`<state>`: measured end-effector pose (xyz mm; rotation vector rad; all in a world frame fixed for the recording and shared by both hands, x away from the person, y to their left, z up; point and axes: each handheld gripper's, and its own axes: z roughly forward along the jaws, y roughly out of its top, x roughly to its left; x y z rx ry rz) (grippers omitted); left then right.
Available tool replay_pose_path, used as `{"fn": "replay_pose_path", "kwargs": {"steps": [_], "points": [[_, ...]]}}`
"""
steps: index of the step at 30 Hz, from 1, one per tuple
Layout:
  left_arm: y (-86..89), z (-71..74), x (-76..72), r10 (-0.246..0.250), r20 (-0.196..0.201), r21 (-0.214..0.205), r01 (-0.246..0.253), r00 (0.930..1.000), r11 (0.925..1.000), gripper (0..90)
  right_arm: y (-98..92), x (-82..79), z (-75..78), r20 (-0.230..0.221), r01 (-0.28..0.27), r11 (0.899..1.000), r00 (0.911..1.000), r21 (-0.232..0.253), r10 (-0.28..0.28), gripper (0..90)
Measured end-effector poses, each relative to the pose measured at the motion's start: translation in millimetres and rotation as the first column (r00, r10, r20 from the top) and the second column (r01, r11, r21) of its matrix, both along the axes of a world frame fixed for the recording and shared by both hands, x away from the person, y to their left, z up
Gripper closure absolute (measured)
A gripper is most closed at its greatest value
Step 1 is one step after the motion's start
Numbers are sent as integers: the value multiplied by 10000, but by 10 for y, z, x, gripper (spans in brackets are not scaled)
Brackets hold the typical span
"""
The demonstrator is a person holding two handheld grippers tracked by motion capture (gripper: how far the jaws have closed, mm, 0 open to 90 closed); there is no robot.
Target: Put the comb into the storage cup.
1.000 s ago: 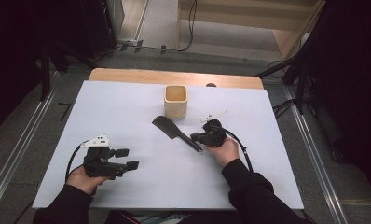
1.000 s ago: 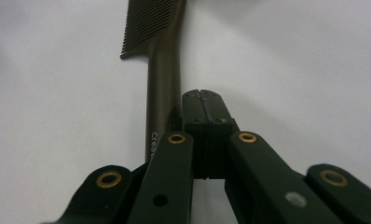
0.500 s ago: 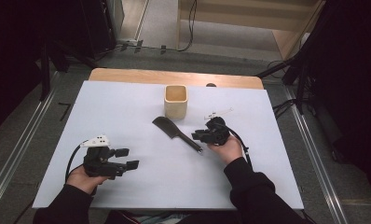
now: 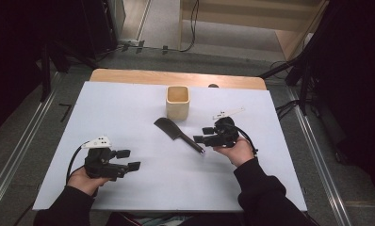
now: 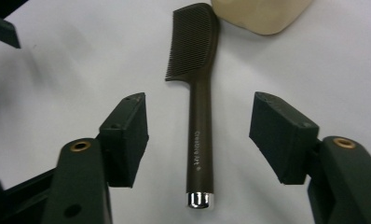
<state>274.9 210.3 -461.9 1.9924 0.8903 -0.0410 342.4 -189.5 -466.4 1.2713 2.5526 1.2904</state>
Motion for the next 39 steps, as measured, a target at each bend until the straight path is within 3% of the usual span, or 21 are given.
{"fn": "replay_pose_path", "kwargs": {"steps": [3,12,29,39], "points": [[0,1,-2,12,-1,-13,-12,10000,10000,271,-1,-48,12,19,-265,9995,9996,-177,265,298],[3,2,-1,10,-9,-8,-10,10000,10000,271,-43,-164,28,115,-383,9981,9992,-489,389,281],[3,3,0,34,-19,-15,-34,10000,10000,271,-270,-512,20,767,-206,9993,9968,-323,231,255],[0,2,-4,29,6,15,-29,10000,10000,272,-403,-649,-8,809,-33,9996,9967,-270,54,246]]}}
